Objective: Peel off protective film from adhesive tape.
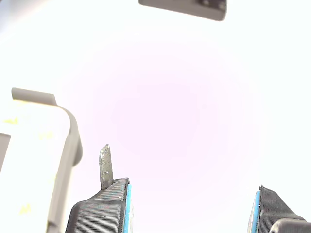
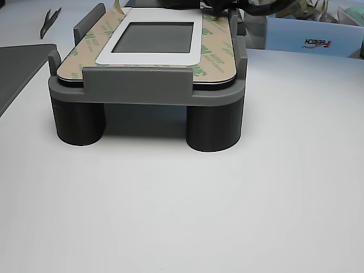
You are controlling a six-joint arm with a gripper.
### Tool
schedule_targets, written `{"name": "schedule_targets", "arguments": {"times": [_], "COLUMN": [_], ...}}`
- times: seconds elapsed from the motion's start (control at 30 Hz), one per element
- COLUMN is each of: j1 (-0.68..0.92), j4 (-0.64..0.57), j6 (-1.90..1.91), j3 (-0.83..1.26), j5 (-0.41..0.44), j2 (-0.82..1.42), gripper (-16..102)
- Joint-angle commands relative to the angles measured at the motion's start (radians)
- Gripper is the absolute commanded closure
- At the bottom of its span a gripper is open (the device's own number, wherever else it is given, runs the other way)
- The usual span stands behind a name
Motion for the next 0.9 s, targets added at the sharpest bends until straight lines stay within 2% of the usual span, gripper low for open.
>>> {"name": "schedule_targets", "arguments": {"times": [0.0, 0.13, 0.33, 0.87], "j1": [-0.021, -0.034, -0.041, -0.041], "j4": [0.003, -0.044, -0.02, -0.02], "j6": [0.158, 0.156, 0.175, 0.175], "j3": [0.086, 0.192, 0.195, 0.195], "j5": [0.0, -0.014, 0.026, 0.028], "j2": [0.13, 0.101, 0.13, 0.13], "gripper": [-14, -14, -14, -14]}}
